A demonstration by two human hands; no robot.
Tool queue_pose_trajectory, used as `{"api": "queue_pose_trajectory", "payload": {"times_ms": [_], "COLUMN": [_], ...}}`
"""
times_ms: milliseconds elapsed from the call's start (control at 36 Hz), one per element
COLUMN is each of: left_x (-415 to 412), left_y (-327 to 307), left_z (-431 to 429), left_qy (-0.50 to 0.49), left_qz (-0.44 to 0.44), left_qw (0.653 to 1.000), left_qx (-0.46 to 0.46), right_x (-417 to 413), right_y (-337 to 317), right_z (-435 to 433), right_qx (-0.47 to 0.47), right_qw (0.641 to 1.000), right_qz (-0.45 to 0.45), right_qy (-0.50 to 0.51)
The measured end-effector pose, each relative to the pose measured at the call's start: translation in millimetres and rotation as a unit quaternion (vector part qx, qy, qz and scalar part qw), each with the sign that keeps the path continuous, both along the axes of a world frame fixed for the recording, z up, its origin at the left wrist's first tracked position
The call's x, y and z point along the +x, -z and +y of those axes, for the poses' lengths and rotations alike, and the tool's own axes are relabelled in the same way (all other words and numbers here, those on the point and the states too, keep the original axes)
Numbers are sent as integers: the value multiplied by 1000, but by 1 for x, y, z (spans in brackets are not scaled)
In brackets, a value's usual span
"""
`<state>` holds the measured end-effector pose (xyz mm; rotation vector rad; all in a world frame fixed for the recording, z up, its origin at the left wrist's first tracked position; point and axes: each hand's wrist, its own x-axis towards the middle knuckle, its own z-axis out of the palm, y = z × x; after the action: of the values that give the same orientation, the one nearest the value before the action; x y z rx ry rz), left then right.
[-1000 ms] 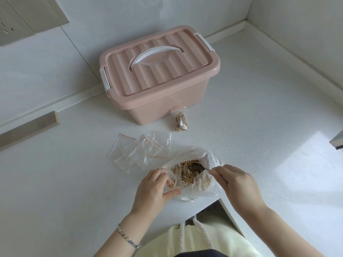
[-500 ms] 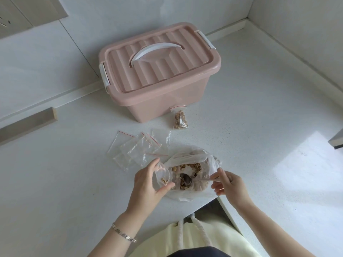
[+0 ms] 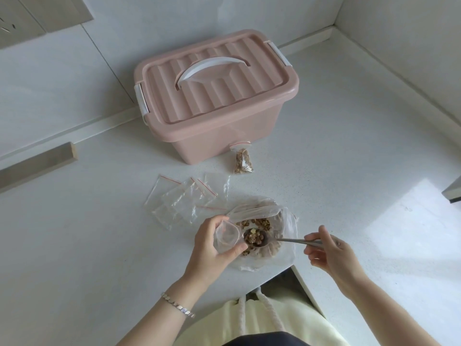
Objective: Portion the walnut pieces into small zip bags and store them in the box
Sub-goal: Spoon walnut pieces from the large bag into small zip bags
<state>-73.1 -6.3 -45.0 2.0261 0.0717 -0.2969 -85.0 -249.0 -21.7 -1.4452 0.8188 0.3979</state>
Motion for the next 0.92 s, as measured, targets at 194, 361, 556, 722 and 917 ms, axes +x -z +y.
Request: {"api": "queue_pose_trajectory", "payload": {"times_ms": [194, 361, 556, 722, 917], "left_x": [2, 2, 3, 1, -3], "left_y": [-3, -11, -17, -10, -4], "left_z": [-8, -13, -14, -7, 0], "left_qy": [51, 97, 89, 65, 31], "left_qz": [-28, 5, 0, -18, 7], "left_qw": [996, 991, 991, 994, 997], "left_qx": [61, 92, 101, 84, 76], "right_x": [16, 28, 13, 7, -3], "right_y": [-43, -73, -76, -72, -39], "right_z": [-7, 14, 41, 34, 24], "right_qx": [-45, -109, -247, -250, -224], "right_qw": [995, 976, 893, 903, 945], "right_qz": [-91, -169, -277, -312, -223], "right_qy": [-3, -86, -256, -155, -85]}}
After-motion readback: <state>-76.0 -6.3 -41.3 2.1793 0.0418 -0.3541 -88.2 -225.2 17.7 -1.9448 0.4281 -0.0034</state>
